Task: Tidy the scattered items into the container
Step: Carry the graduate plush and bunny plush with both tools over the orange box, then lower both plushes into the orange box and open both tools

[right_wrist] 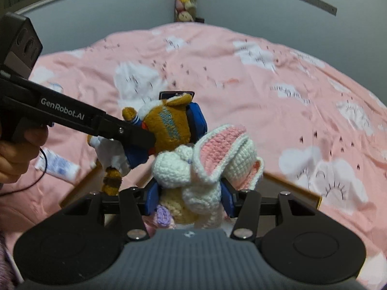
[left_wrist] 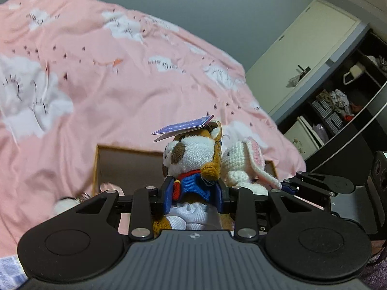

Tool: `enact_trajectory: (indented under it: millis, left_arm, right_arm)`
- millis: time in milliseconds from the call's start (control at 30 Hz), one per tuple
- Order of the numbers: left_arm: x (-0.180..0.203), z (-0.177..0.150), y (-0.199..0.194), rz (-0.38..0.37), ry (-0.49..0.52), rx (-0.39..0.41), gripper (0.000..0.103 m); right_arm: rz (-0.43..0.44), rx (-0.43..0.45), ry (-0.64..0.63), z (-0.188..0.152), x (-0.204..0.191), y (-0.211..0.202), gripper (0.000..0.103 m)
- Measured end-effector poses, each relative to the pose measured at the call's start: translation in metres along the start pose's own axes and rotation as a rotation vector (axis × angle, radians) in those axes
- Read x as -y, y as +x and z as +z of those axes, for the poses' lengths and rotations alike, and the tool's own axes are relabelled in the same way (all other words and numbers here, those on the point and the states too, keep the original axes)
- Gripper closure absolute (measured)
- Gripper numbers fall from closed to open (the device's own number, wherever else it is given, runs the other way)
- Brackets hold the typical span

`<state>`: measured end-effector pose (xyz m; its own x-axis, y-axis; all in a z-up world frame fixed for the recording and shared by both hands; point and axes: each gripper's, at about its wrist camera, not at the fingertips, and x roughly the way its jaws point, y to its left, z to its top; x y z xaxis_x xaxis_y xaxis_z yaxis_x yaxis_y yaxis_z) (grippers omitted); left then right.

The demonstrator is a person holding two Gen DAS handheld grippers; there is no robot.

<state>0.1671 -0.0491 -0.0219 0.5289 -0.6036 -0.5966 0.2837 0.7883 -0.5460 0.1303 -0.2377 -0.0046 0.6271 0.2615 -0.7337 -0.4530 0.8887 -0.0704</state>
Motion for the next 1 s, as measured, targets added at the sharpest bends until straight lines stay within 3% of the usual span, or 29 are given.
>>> enact_trajectory:
  millis: [167, 400, 633, 1000]
  left_arm:
    - [-0.004, -0.014, 0.009, 0.022, -0.013, 0.016, 0.065]
    - [-0.007, -0.029, 0.003, 0.085, -0.036, -0.038, 0.065]
    - [-0.011, -0.022, 0.022, 0.106, -0.043, -0.039, 0.065]
    - [-0.022, -0.025, 0.060, 0.120, -0.083, -0.129, 0.065]
  right_arm:
    - [0.008, -0.009, -0.006, -0.012, 0.009, 0.010, 0.048]
    - [0.040, -0.025, -0.025, -0.016, 0.005, 0.008, 0.048]
    - [0.027, -0.056, -0.013, -0.023, 0.009, 0.016, 0.048]
    - [0.028, -0.099, -0.032, -0.027, 0.010, 0.030, 0.048]
